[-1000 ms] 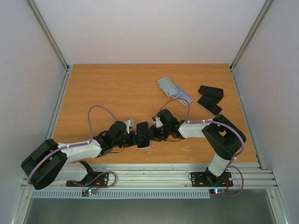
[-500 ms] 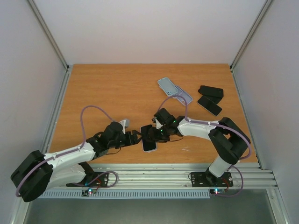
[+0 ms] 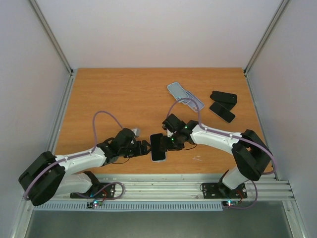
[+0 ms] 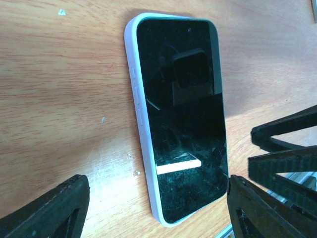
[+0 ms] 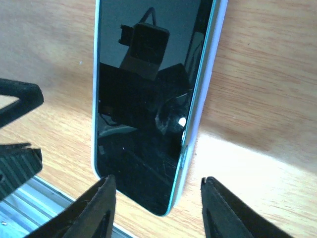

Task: Put the phone into the phone case
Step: Press the phone with the phone case at the bottom right corner of the phone case.

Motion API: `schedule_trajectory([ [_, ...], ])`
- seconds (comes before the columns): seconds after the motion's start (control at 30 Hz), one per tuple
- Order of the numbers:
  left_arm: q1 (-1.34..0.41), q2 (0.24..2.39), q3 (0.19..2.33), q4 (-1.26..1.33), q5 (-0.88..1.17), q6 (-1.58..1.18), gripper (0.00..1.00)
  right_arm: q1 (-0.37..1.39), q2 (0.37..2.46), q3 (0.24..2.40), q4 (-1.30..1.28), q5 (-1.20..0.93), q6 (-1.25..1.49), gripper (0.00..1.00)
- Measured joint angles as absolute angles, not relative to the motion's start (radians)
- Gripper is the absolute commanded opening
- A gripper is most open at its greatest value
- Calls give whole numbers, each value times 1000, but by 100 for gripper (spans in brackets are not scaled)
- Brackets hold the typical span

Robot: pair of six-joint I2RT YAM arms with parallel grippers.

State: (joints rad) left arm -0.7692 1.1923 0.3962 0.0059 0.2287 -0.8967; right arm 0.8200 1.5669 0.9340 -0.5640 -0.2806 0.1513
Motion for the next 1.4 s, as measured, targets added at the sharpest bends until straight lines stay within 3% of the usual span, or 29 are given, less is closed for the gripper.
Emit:
schedule_trajectory([
  [0.17,-769,1232,410,7,249,-888,67,820,1546,926,-590,-267,139,28],
  [0.67,-775,1312,413,51,293,-908,48,831,1571,836,-505,-336,172,1],
  [1.0,-781,1344,402,117,317,-936,39,834,1599,847,-490,-360,180,1],
  [1.4,-781,1345,366,176,330,-966,40,888,1718,994,-634,-272,173,1],
])
